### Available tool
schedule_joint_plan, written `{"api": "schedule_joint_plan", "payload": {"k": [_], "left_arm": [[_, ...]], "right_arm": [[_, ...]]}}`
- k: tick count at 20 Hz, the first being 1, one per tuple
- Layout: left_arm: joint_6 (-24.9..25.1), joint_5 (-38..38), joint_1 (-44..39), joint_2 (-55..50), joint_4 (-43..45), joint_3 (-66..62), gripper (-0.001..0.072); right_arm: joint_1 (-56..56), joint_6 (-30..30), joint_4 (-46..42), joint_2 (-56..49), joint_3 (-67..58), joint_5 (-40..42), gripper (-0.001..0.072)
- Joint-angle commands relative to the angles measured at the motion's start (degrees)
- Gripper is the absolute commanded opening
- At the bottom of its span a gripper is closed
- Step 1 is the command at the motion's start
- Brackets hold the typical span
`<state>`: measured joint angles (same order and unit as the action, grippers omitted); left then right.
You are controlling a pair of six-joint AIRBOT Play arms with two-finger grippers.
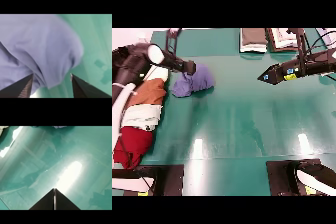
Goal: Fold the shirts.
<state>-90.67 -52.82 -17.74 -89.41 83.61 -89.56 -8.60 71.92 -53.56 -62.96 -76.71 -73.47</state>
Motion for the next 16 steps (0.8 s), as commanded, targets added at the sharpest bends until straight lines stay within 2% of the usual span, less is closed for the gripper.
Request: {"api": "schedule_joint_plan", "payload": {"k": [1, 6, 7, 9, 10, 14, 16], "left_arm": [[-0.87, 4.52, 0.74, -8.33, -0.48, -0.02, 0.056], [-0.85, 9.35, 0.76, -10.36, -1.7, -0.09, 0.0556], [-0.83, 9.2, 0.76, -10.36, -1.66, -0.09, 0.0476], [-0.79, 8.7, 0.76, -10.36, -1.55, -0.48, 0.011], [-0.26, 8.07, 0.76, -10.29, -1.51, -1.53, 0.0028], [9.68, -3.41, 0.76, -9.14, -1.53, -17.11, 0.0025], [9.77, -2.89, 0.63, -4.2, -1.64, -23.58, 0.0025]], "right_arm": [[-0.02, 0.02, 0.07, -0.02, 0.02, -0.04, 0.0017], [-0.02, 0.02, 0.09, -0.04, 0.02, 0.0, 0.0017], [-0.02, 0.02, 0.09, -0.02, 0.02, -0.02, 0.0017], [-0.02, 0.02, 0.02, -0.02, 0.02, -0.63, 0.0017], [0.0, 0.02, 0.04, -0.02, 0.02, -0.5, 0.0017], [0.04, 0.02, -0.2, -0.04, -3.72, -0.04, 0.0017], [0.04, 0.02, -0.33, -0.02, -8.61, 0.04, 0.0017]]}}
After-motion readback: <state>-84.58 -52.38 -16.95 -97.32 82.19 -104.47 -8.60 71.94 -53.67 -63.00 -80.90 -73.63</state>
